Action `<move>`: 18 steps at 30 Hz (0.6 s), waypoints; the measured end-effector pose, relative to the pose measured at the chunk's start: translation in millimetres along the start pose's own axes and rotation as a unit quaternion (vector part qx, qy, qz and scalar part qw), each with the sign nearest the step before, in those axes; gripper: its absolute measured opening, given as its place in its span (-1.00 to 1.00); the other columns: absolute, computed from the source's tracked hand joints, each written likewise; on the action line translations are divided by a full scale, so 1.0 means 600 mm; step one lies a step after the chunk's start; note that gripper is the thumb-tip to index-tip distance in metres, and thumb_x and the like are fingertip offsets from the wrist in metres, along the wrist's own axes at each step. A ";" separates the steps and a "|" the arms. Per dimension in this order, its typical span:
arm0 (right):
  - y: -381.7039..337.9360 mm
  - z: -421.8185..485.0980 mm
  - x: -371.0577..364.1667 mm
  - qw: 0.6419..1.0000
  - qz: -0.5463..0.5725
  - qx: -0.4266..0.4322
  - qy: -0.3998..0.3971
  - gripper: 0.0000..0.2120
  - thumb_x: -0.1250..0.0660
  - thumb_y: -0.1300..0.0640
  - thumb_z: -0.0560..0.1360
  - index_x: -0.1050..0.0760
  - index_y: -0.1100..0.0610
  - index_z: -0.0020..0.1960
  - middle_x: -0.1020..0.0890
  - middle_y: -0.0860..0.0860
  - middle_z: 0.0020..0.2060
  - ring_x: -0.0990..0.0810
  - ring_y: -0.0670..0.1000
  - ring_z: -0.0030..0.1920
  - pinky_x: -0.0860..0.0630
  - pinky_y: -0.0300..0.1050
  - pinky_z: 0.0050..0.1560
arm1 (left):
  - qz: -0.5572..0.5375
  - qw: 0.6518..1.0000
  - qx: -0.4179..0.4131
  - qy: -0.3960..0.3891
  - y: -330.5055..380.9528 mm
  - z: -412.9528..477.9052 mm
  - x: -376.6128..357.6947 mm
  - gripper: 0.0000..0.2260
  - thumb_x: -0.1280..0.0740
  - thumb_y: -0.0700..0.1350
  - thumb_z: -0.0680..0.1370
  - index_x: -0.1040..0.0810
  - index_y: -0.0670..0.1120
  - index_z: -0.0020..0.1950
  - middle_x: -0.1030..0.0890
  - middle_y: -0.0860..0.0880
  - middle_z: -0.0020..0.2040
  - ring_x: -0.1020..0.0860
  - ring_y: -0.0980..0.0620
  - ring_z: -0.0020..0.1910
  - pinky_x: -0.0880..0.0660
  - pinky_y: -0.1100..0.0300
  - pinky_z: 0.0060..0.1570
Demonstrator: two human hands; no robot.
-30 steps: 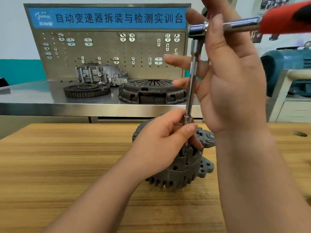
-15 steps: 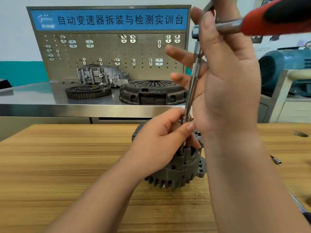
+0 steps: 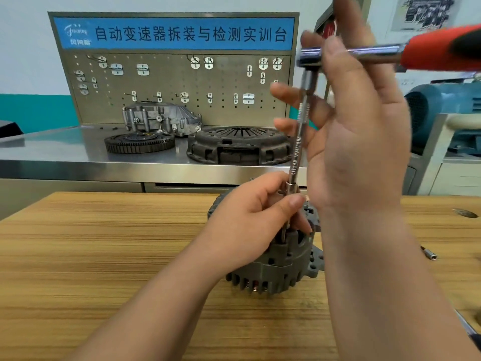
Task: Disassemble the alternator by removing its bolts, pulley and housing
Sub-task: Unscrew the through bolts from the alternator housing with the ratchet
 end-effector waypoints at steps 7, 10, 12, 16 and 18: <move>0.048 0.000 -0.005 0.987 0.062 -0.149 -0.018 -0.58 0.04 -0.10 0.67 -0.36 0.10 0.37 -0.71 0.08 0.01 -0.68 0.09 -0.33 -0.54 -0.20 -0.41 | -0.010 1.000 -0.015 -0.009 0.005 -0.003 -0.002 -0.74 -0.18 0.00 0.56 -0.55 -0.10 0.11 -0.69 0.05 -0.12 -0.63 0.04 -0.07 -0.54 -0.06 0.08; 0.067 -0.003 -0.003 0.978 0.061 -0.200 -0.018 -0.57 0.05 -0.16 0.66 -0.38 0.06 0.31 -0.73 0.06 -0.09 -0.66 0.05 -0.37 -0.53 -0.23 -0.42 | -0.009 1.000 -0.015 -0.021 0.009 -0.003 -0.004 -0.79 -0.16 -0.04 0.58 -0.53 -0.09 0.03 -0.65 0.15 -0.21 -0.59 0.15 -0.15 -0.53 0.06 0.00; 0.062 -0.005 -0.005 0.983 0.057 -0.174 -0.012 -0.69 -0.04 -0.11 0.66 -0.46 0.03 0.15 -0.71 0.08 -0.04 -0.65 0.04 -0.35 -0.53 -0.23 -0.42 | -0.014 1.000 -0.010 -0.011 0.006 0.000 -0.001 -0.78 -0.18 -0.06 0.56 -0.55 -0.13 0.05 -0.67 0.08 -0.18 -0.62 0.06 -0.13 -0.54 -0.08 0.05; 0.020 0.000 -0.010 0.998 0.027 -0.054 -0.021 -0.85 -0.23 0.12 0.59 -0.51 -0.05 0.10 -0.58 0.09 0.14 -0.66 0.07 -0.18 -0.55 -0.19 -0.35 | -0.006 1.000 -0.003 0.006 0.002 0.001 0.004 -0.74 -0.24 0.00 0.51 -0.56 -0.09 0.11 -0.71 0.03 -0.09 -0.61 -0.25 -0.04 -0.50 -0.27 0.04; 0.007 0.001 -0.010 0.999 0.029 -0.026 -0.026 -0.84 -0.27 0.16 0.56 -0.55 -0.07 0.03 -0.62 -0.01 0.08 -0.67 0.08 -0.14 -0.55 -0.18 -0.30 | 0.004 1.000 -0.002 0.008 -0.001 0.001 0.005 -0.73 -0.25 0.04 0.50 -0.56 -0.07 0.09 -0.70 0.07 -0.15 -0.62 -0.21 -0.10 -0.52 -0.25 0.01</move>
Point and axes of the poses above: each hand's wrist, its own z-axis towards the middle knuckle, its own x-axis out of the back of the hand, y = z × x, the point moved 10 cm from there along z, towards the middle knuckle
